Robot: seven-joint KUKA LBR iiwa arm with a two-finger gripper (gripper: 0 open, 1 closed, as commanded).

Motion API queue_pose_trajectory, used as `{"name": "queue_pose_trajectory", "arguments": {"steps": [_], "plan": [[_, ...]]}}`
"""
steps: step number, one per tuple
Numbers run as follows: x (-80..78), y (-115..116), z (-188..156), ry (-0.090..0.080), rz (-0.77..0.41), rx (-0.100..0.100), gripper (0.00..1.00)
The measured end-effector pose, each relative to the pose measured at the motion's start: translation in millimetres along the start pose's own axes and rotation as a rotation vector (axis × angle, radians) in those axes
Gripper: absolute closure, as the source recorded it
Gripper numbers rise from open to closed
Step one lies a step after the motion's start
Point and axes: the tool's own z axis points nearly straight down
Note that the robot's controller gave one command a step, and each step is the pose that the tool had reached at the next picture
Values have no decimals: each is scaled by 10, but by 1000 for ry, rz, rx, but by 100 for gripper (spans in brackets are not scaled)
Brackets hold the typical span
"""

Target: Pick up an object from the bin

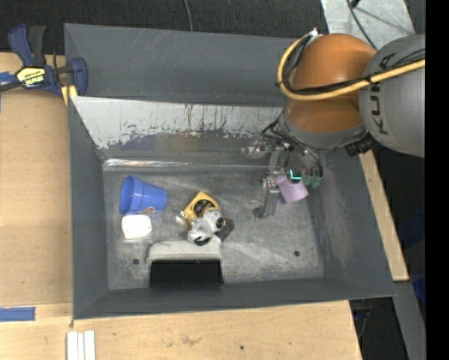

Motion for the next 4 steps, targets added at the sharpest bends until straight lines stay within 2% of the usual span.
{"name": "queue_pose_trajectory", "arguments": {"steps": [1,2,3,4], "plan": [[-18,0,-43,-8,0,0,0],[-84,278,320,-17,-189,3,0],[102,735,452,-3,-306,0,0],[-97,838,393,-9,-543,1,0]]}}
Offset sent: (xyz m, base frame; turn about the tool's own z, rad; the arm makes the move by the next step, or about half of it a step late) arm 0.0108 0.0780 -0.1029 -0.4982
